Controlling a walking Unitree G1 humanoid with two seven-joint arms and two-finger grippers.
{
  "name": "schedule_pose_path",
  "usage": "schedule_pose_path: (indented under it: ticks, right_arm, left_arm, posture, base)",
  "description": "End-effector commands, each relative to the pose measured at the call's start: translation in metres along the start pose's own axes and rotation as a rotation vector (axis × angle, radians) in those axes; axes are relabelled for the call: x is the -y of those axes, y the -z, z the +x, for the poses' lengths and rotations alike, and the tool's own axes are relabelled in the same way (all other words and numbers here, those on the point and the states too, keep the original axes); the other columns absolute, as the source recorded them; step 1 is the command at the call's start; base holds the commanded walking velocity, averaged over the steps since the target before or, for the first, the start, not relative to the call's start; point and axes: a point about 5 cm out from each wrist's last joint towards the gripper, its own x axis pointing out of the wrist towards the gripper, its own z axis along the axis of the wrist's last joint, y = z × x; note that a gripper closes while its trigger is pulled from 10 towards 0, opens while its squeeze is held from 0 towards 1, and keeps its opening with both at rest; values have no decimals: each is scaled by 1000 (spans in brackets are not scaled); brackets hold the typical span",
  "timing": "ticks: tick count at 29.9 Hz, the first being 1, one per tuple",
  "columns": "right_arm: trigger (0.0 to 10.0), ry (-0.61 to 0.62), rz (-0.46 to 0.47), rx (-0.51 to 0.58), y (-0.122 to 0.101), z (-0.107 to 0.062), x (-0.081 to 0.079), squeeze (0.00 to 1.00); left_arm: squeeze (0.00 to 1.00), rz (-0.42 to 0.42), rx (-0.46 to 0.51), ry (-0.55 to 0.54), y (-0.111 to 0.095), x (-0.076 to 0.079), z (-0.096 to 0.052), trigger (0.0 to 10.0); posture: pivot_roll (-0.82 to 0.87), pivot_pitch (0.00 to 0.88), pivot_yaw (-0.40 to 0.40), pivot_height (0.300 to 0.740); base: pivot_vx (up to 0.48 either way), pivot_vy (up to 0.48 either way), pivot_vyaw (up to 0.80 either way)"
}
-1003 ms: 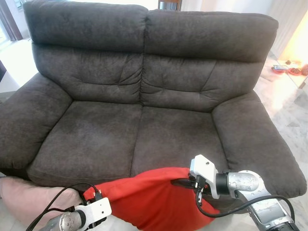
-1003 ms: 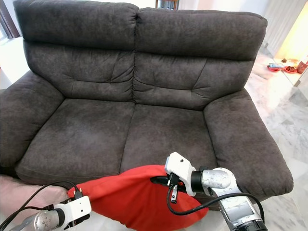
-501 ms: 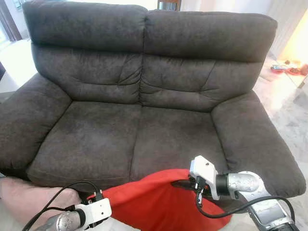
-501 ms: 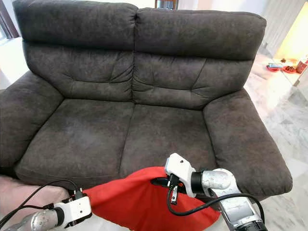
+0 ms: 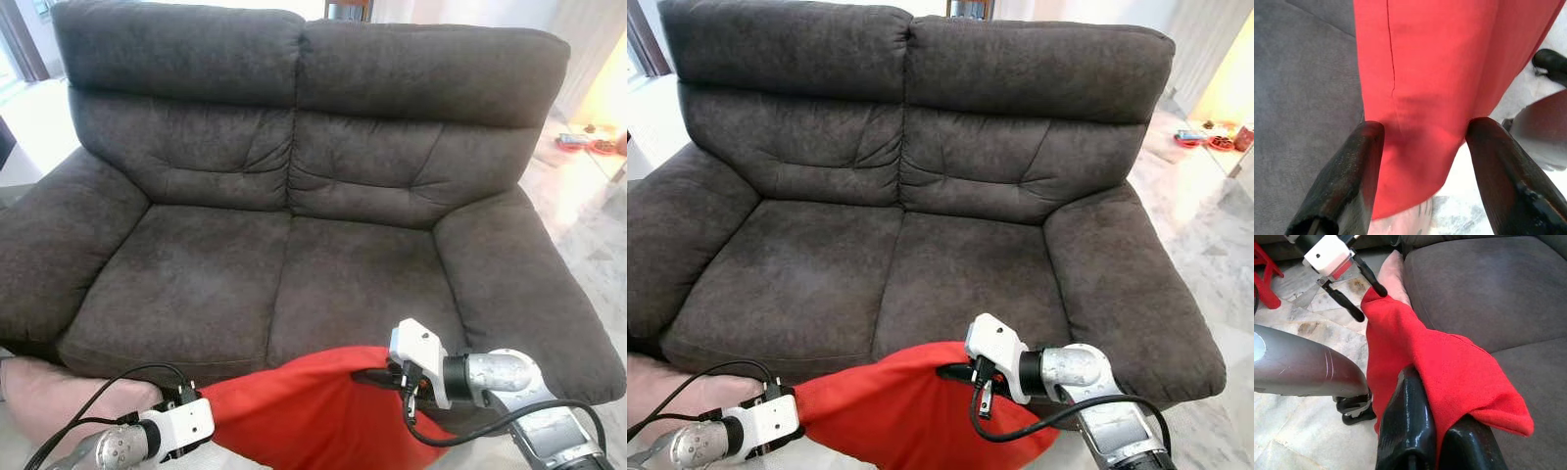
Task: Move the pillow to the sofa from floor
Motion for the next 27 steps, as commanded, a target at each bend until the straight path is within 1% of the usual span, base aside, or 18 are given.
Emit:
schedule_pose_path:
  ticks: [1, 3, 5, 7, 10, 13, 14, 17, 20, 27]
  right_arm:
    - [0, -3, -77, 87, -23, -5, 1, 0]
    - [0, -7, -79, 87, -24, -5, 1, 0]
    - [0, -20, -80, 90, -25, -6, -1, 0]
    - [0, -26, -79, 92, -26, -6, -2, 0]
    - [0, -35, -80, 95, -27, -6, -4, 0]
    - [0, -39, -80, 99, -28, -7, -5, 0]
    - [0, -44, -81, 100, -29, -7, -6, 0]
    - [0, -48, -82, 103, -29, -6, -7, 0]
    - [0, -48, -83, 104, -30, -7, -7, 0]
    - [0, -53, -86, 104, -32, -9, -9, 0]
  left_arm:
    - [0, 0, 4, 16, 0, 2, 0, 10000]
    - [0, 8, -7, 6, 0, 1, 0, 10000]
    - [0, 29, -37, -29, 2, -2, 1, 10000]
    - [0, 37, -41, -43, 2, -4, 1, 10000]
    - [0, 11, -29, -59, 1, -5, 0, 10000]
    - [0, 0, -28, -51, 1, -5, 1, 10000]
    - [0, -20, -29, -42, 1, -3, 2, 10000]
    - [0, -36, -32, -36, 1, -2, 3, 10000]
    - [0, -75, -24, -11, 0, 4, 5, 10000]
    - [0, -65, -75, -34, 6, 4, 4, 10000]
  posture:
    - [107, 5, -67, 726]
    - [106, 6, -68, 726]
    - [107, 8, -70, 726]
    - [106, 8, -70, 726]
    - [104, 8, -70, 726]
    - [104, 9, -71, 726]
    - [105, 8, -72, 726]
    - [102, 8, -71, 726]
    - [96, 8, -71, 726]
    - [94, 9, -71, 726]
  base:
    - [0, 0, 0]
    - [0, 0, 0]
    - [0, 0, 0]
    - [0, 0, 0]
    - [0, 0, 0]
    - [0, 0, 0]
    - [0, 0, 0]
    - [0, 0, 0]
    - [0, 0, 0]
    - [0, 0, 0]
